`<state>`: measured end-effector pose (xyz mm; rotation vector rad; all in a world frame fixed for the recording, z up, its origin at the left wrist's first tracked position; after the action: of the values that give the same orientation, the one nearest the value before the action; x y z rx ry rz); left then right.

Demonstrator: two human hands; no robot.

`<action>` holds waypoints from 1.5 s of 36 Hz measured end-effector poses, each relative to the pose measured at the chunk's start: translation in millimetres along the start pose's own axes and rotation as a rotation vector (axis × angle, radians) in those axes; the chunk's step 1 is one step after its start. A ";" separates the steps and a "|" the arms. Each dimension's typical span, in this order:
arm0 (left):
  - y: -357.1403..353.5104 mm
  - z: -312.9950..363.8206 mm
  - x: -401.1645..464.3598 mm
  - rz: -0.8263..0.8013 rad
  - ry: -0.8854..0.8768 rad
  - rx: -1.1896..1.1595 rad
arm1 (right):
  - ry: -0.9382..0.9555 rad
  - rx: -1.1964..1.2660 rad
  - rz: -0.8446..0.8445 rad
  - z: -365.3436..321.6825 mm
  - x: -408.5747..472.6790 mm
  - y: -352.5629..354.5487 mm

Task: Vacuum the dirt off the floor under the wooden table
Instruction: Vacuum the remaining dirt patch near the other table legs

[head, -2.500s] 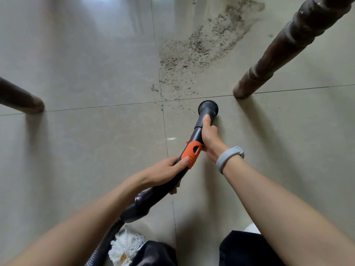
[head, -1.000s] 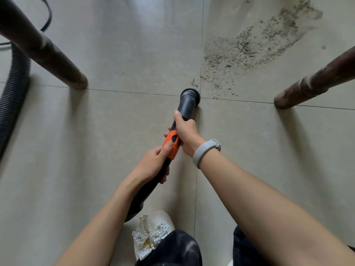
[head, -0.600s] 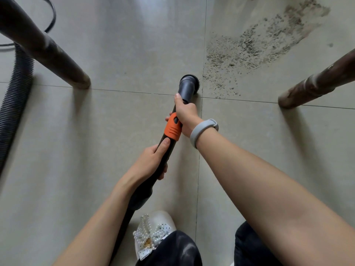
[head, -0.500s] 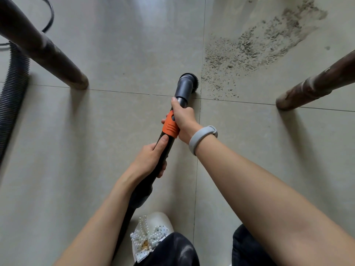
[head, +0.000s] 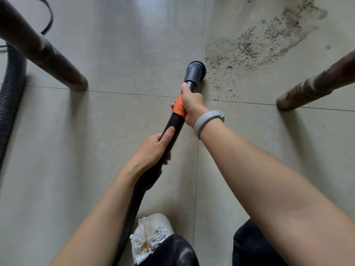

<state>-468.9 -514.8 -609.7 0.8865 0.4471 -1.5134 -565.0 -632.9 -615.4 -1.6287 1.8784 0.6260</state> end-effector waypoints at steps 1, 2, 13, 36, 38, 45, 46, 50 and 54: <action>-1.2 -0.6 -1.6 -0.009 -0.001 0.000 | -0.001 0.000 0.009 2.3 -1.3 1.6; -2.2 -2.2 -4.1 -0.016 0.001 0.005 | -0.003 0.005 0.013 5.8 -3.2 2.6; -2.4 -42.5 -30.3 -0.150 0.092 0.040 | -0.042 0.003 -0.020 52.8 -39.6 7.7; -52.8 -5.2 -4.8 -0.265 -0.014 0.208 | -0.007 0.255 0.203 37.9 -26.3 85.2; -58.9 -0.5 -2.9 -0.274 -0.024 0.228 | -0.009 0.271 0.227 36.3 -25.4 93.5; -74.4 8.5 2.7 -0.265 -0.071 0.314 | -0.025 0.347 0.341 34.0 -25.8 114.1; -73.8 7.8 3.7 -0.253 -0.079 0.316 | -0.021 0.345 0.337 34.8 -26.6 112.6; -65.1 2.8 4.7 -0.183 -0.105 0.302 | -0.015 0.319 0.285 37.6 -29.7 98.4; -54.7 -9.2 0.2 -0.119 -0.085 0.229 | -0.033 0.262 0.168 36.3 -29.0 73.4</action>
<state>-519.1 -499.4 -627.7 0.9824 0.2718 -1.7296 -630.7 -576.5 -623.2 -1.2975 1.9939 0.4481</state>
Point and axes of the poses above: each hand's wrist, its own x-axis towards the middle knuckle, its own y-axis out of the back of the hand, z = x × y, the point moved 7 cm from there along x, towards the middle knuckle, and after that the axes turned 6 degrees about y, right-handed, at the moved point
